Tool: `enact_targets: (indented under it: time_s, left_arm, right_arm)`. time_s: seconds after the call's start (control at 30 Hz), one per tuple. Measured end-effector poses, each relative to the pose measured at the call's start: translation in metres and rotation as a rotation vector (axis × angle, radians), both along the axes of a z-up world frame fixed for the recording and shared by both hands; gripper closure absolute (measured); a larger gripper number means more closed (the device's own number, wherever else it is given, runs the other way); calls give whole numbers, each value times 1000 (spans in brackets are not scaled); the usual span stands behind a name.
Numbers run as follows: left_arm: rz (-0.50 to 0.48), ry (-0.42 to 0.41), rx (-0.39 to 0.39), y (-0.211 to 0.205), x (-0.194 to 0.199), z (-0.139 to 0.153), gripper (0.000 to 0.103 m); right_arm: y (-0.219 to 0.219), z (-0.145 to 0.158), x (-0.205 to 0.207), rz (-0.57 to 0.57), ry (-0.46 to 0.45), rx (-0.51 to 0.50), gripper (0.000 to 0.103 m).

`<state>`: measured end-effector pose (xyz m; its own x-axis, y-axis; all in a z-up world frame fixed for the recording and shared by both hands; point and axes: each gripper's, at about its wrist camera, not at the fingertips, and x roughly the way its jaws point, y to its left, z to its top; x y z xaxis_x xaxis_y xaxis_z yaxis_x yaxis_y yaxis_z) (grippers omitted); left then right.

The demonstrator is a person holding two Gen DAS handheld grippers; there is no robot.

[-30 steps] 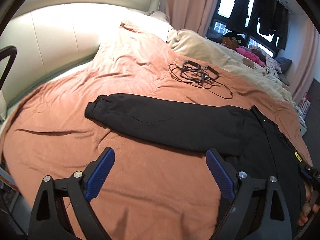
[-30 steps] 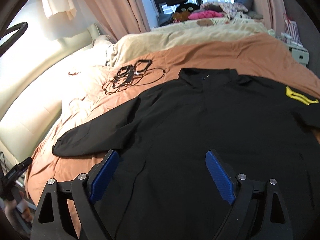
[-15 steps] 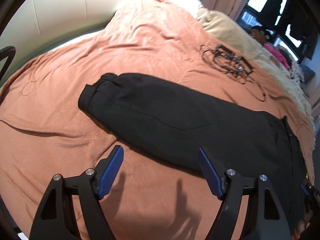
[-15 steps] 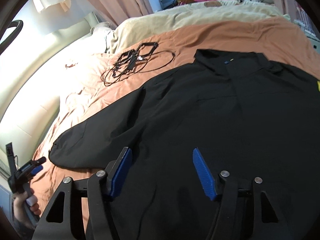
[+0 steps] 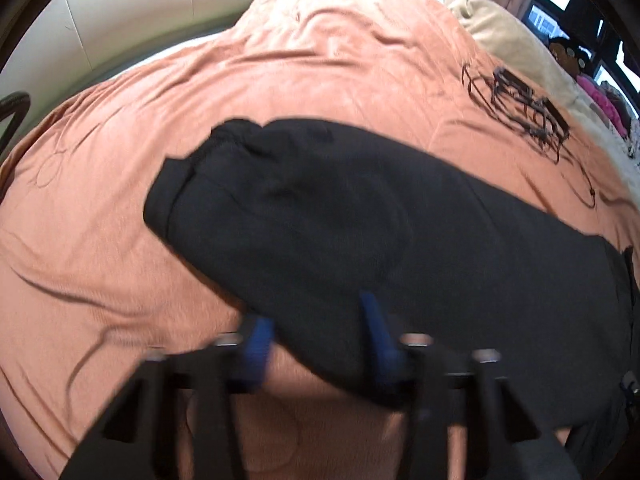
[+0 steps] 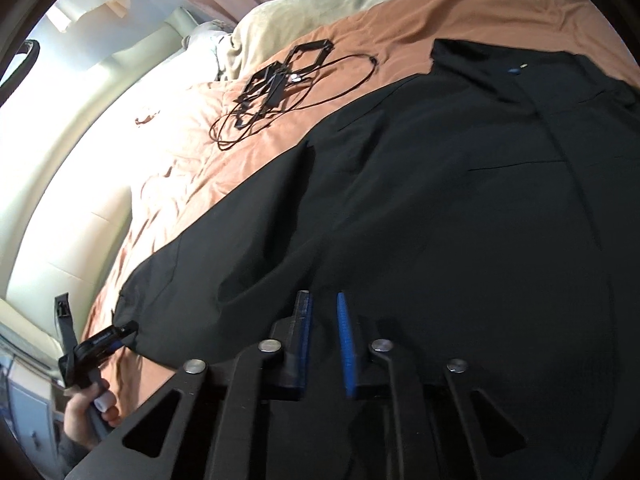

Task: Fold large clothes

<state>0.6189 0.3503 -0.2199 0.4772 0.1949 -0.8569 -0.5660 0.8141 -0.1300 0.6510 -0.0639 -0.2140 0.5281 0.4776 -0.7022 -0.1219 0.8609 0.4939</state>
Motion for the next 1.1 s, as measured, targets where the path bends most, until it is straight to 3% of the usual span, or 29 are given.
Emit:
enact_targets:
  time_s: [0.03,0.07,0.3,0.53,0.6,0.67,0.9,1.1]
  left_arm:
    - [7,-10,-2,2,0,3,90]
    - [9,-26,-4,4,0,7,93]
    - [-47,-171,82,-9,-5,75,97]
    - [-119,-314,105,-44,-5,154,99]
    - [-152,-348,114,-60,-7,177,99]
    - [-192,-389,132,-81,-8,203,99]
    - [-342,-490,150,-168,-4,276,99]
    - [-474,-557,159,-241,-5,317,99]
  right_arm:
    - [4,-4,4,0,10,17,90]
    - [7,-8,7,5,21,37,90]
    - [27,-39,21,7,103,83,90]
    - [13,-17,17,0,78,102,89]
    - [8,-5,11,1,64,107,70]
    - [0,6,4,-11,39,101,41]
    - [-40,36,-28,-66,-15,55,36]
    - [-93,54,-59,-146,-45,55,35]
